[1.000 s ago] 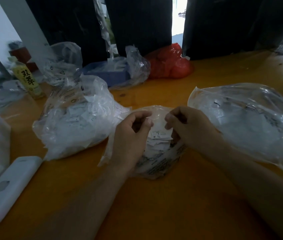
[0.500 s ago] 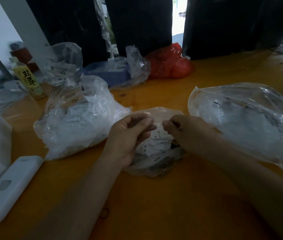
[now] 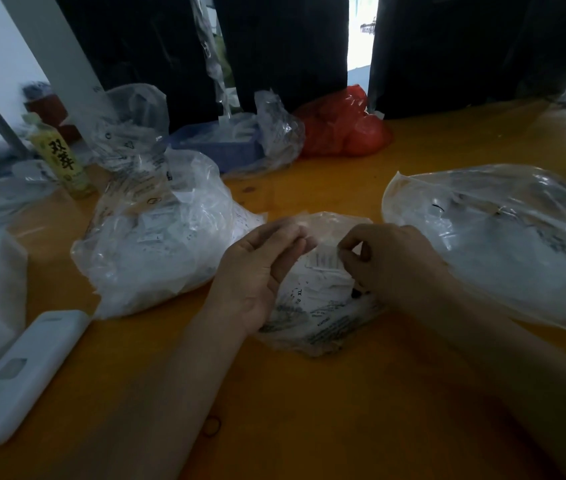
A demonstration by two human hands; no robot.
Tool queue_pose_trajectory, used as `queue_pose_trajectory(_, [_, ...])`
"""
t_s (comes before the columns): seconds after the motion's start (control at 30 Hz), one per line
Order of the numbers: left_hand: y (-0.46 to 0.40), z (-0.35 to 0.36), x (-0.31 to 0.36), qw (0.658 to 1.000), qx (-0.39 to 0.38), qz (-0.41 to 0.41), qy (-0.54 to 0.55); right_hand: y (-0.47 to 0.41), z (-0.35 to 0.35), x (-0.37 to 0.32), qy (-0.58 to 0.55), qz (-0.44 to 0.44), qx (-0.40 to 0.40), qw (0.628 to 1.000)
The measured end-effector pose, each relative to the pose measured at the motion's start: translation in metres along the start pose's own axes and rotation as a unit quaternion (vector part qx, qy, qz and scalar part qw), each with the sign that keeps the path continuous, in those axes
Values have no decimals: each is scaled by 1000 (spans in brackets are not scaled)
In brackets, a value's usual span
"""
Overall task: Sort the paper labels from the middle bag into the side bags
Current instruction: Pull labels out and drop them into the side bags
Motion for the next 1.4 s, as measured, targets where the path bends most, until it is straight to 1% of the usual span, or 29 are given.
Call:
queue_pose_trajectory(0.1, [0,-2,0,1000,13,1,-2,-1,-10,3,-49,17,22,998])
queue_pose_trajectory(0.13, [1,-2,-1,1000,15,0,-2,-2,-10,5,-53,21,13,998])
queue_pose_trajectory(0.23, [1,-2,0,1000,19,-5,6,1,0,2,-79,28,-51,995])
queue_pose_trajectory(0.3, [1,-2,0,1000,21,-12,18,3,-1,0,-114,24,-58,991])
queue_pose_trajectory(0.4, [1,-3,1,999,24,-15,30,1,-16,1,-177,31,-5,984])
queue_pose_trajectory(0.53, [1,-3,1,999,22,-13,36,3,-33,9,-215,62,69,972])
queue_pose_trajectory(0.6, [1,-3,0,999,20,-12,34,3,-38,16,-253,76,101,959])
queue_pose_trajectory(0.73, [-1,-2,-1,1000,18,-9,22,1,-35,21,-369,94,92,920])
queue_pose_trajectory(0.83, [-1,-1,-3,1000,14,-10,9,1,-37,16,-444,83,101,886])
queue_pose_trajectory(0.9, [0,1,-5,1000,8,-12,0,2,-38,12,-447,66,102,886])
queue_pose_trajectory(1.03, [1,4,-6,1000,0,-12,-10,2,-34,4,-406,43,91,908])
queue_pose_trajectory(1.23, [3,7,-7,1000,-10,-5,-16,3,-23,4,-373,46,68,924])
queue_pose_trajectory(1.4, [3,6,-3,999,-2,13,-38,4,-18,0,-302,31,56,951])
Point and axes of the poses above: each hand's wrist, its own y-axis away from the middle knuckle, its own z-axis out of the palm, x = y × z, the point moved 10 cm from there along -y, towards the middle knuckle, and after that the axes turned 1 degree about x, right-handed, at the moved point
